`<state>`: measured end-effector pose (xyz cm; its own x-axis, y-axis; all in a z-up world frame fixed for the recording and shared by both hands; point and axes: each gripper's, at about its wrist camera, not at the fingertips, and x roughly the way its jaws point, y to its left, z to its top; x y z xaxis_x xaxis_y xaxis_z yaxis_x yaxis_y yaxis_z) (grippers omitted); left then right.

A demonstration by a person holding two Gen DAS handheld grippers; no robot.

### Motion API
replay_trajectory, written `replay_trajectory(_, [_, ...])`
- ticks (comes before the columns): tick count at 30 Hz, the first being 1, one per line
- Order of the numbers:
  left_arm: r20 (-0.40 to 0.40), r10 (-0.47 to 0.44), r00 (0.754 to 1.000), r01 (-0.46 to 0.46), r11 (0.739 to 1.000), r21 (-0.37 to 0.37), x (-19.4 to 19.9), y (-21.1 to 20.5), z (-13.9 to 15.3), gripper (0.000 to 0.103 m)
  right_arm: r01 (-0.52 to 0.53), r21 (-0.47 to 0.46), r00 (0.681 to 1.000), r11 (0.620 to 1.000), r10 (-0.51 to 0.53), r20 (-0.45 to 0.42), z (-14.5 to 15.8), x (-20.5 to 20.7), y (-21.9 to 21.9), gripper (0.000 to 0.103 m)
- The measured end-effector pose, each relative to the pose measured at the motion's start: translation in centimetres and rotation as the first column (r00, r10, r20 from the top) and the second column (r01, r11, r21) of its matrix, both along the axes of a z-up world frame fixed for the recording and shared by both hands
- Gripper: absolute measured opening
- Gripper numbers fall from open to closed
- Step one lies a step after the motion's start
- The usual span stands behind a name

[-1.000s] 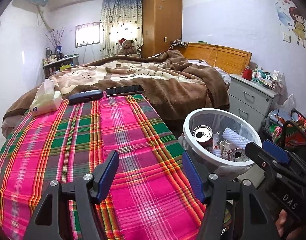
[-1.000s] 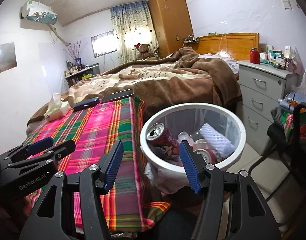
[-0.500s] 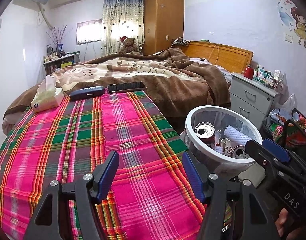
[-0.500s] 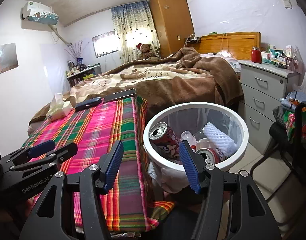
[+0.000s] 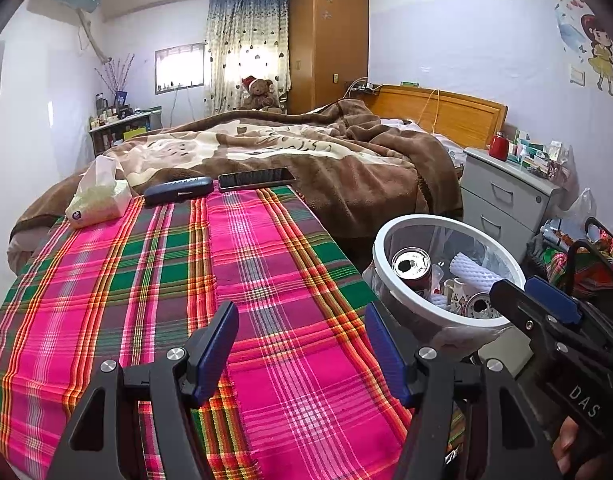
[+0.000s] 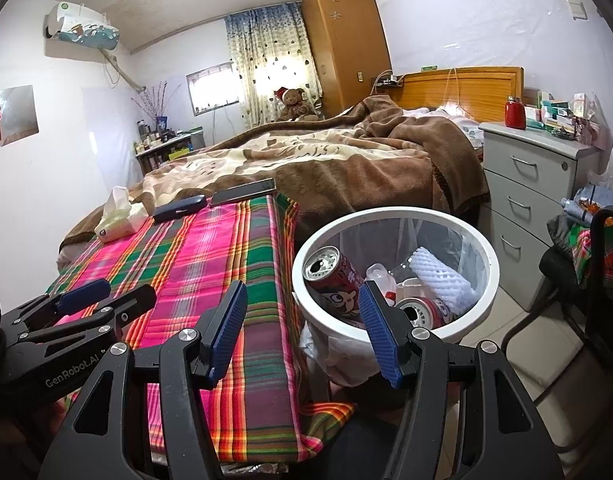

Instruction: Collect trash

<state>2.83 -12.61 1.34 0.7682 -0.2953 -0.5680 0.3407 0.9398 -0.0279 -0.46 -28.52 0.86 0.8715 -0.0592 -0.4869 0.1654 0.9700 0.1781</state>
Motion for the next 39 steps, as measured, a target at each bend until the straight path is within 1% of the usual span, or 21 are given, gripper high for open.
replay_trajectory(33, [-0.001,-0.006,1.0,0.006,1.0,-0.005,-0.11,0.17,0.06,0.065,-0.001,0.003,1.0,1.0,0.001,0.007,0.18,-0.37,0.32,0.059])
replay_trajectory(39, [-0.008,-0.014,1.0,0.013,1.0,-0.015,-0.22,0.18,-0.06,0.065,-0.004,0.004,1.0,1.0,0.004,0.005,0.15,-0.41,0.34,0.059])
